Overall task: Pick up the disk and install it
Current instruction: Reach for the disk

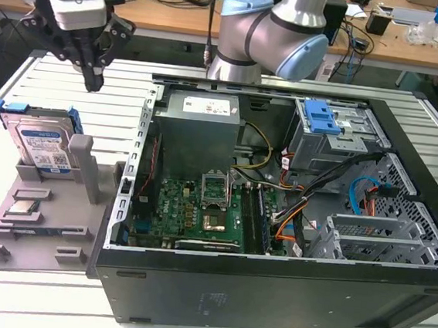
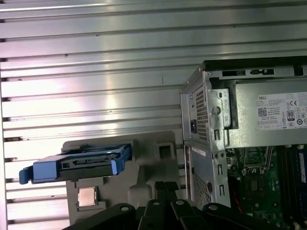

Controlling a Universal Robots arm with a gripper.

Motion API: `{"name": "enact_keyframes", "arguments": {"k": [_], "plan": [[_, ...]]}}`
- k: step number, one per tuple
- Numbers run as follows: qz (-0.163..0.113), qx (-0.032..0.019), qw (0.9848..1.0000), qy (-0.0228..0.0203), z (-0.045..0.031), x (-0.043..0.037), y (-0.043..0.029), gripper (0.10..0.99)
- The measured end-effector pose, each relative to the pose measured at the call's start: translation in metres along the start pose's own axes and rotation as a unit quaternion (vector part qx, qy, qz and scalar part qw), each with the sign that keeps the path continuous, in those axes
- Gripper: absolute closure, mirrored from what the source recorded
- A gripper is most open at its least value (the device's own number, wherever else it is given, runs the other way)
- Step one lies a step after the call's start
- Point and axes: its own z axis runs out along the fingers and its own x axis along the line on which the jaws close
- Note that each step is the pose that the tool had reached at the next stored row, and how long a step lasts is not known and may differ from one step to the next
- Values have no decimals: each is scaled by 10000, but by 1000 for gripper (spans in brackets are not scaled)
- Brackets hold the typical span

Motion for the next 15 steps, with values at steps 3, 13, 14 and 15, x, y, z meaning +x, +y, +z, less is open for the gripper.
{"name": "enact_keyframes", "arguments": {"k": [3,13,14,15], "plan": [[1,0,10000,0,-2,77,-5,980],[0,0,10000,0,-9,349,-26,980],[0,0,10000,0,-10,370,-27,980],[0,0,10000,0,-10,406,-30,980]]}}
